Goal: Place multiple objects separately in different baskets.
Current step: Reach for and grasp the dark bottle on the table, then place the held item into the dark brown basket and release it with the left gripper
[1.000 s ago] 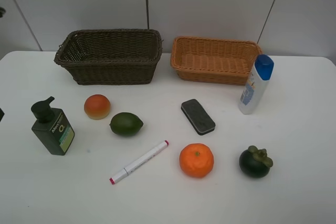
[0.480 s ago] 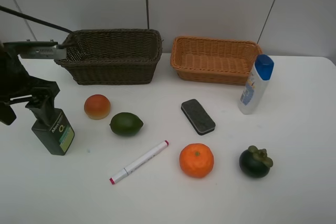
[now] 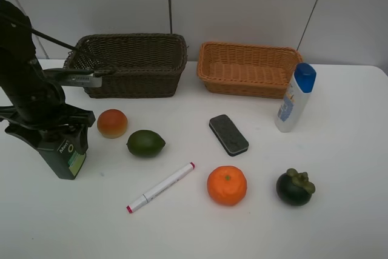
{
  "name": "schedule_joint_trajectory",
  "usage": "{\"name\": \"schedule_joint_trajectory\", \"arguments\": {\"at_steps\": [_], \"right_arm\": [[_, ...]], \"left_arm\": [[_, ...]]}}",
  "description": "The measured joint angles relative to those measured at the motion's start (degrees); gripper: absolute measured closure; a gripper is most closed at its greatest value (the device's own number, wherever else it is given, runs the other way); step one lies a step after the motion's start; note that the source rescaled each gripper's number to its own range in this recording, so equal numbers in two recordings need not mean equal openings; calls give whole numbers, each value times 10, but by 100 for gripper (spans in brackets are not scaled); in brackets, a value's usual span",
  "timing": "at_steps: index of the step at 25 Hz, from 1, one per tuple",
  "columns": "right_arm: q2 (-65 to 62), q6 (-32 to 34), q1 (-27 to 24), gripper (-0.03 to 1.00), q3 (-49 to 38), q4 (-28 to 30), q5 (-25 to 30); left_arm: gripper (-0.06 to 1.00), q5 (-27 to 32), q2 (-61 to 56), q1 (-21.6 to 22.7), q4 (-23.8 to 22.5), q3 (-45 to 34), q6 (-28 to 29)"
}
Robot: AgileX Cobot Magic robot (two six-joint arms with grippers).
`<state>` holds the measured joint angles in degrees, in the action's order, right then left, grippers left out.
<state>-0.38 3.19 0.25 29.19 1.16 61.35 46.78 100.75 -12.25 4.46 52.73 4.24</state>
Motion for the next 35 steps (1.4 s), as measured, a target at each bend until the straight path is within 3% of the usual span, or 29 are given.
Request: {"name": "schedule_joint_trajectory", "arguments": {"at_steps": [3, 8, 15, 19, 25, 35], "right_arm": [[0, 0, 0, -3, 0, 0, 0], [0, 0, 0, -3, 0, 0, 0], [0, 0, 0, -3, 0, 0, 0], [0, 0, 0, -3, 0, 0, 0], [0, 0, 0, -3, 0, 0, 0], [0, 0, 0, -3, 0, 0, 0]], "left_arm": [[10, 0, 1, 0, 0, 0, 0], [60, 2, 1, 0, -1, 0, 2], [60, 21, -10, 0, 0, 16, 4], [60, 64, -51, 3, -1, 84, 4], [60, 93, -31, 36, -1, 276, 16], [60, 89, 223, 62, -3, 576, 21]]}}
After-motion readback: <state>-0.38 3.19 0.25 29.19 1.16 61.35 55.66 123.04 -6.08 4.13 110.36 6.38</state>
